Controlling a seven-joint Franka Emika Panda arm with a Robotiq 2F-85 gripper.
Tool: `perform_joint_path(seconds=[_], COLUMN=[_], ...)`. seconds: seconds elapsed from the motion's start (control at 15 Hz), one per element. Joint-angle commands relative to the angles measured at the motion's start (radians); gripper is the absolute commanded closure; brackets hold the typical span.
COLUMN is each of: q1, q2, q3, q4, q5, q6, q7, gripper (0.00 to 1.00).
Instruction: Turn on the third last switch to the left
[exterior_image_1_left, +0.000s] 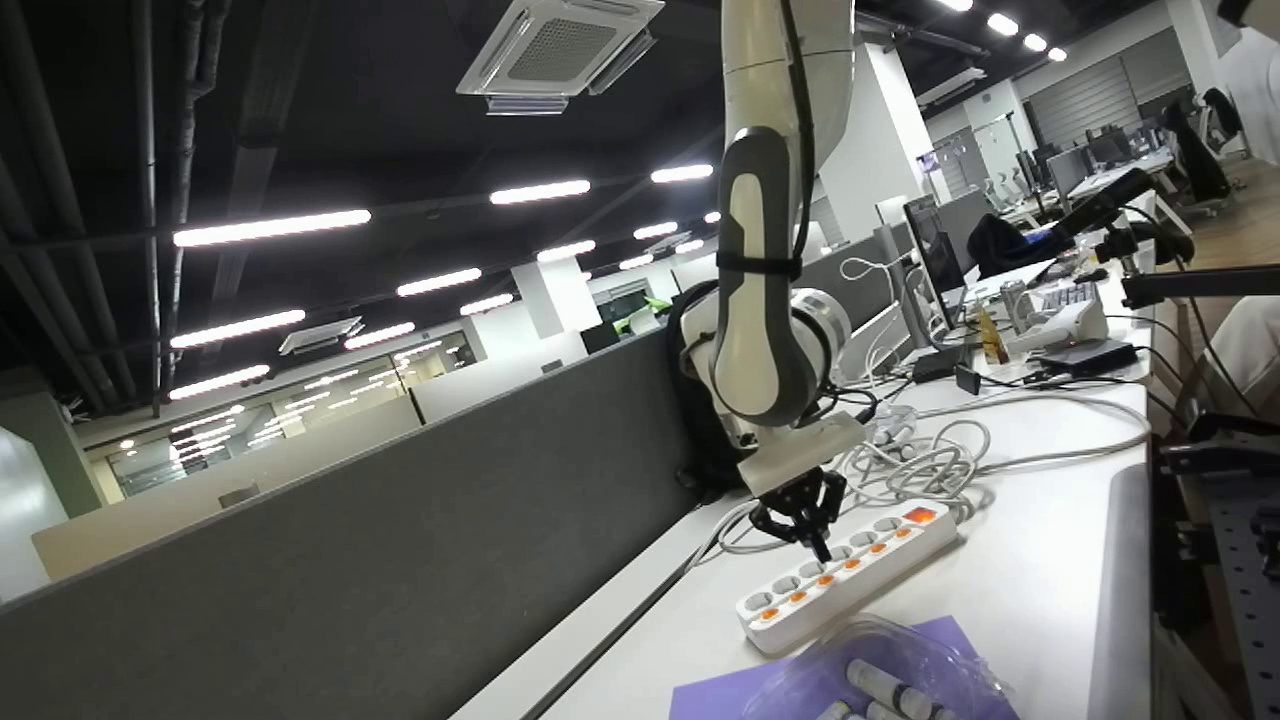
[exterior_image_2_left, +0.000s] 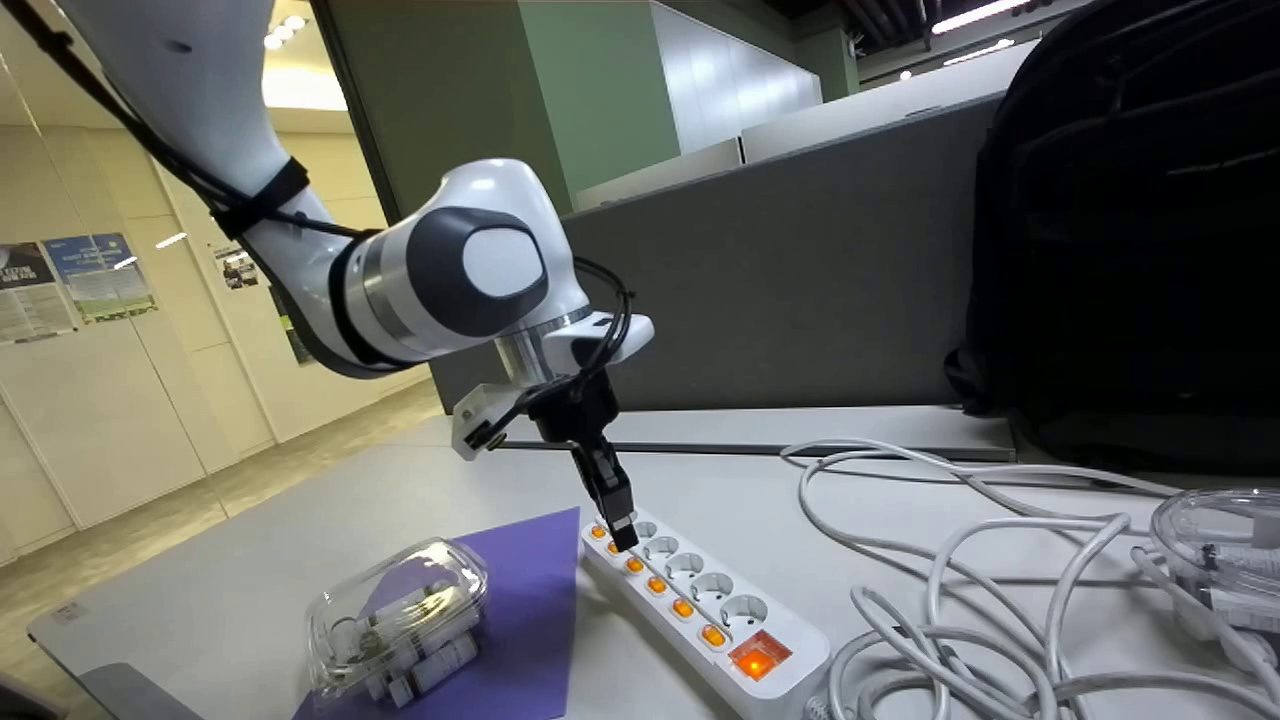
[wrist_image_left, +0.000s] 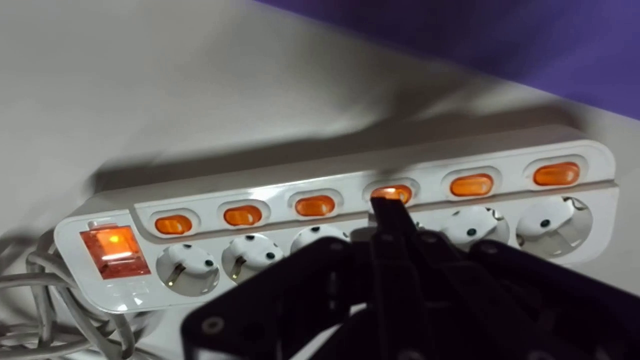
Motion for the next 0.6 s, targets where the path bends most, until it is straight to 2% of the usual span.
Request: perform_joint_path(seconds=[0.0,0.53], q1=[0.009,0.005], q2=[0.025,0.068], q3=[0.001,0.008], q4=[0.038,0.067], q5=[0.049,0.121], q6=[-0.005,-0.018], q7=[-0.023,-0.081], gripper=[1.00,1.00])
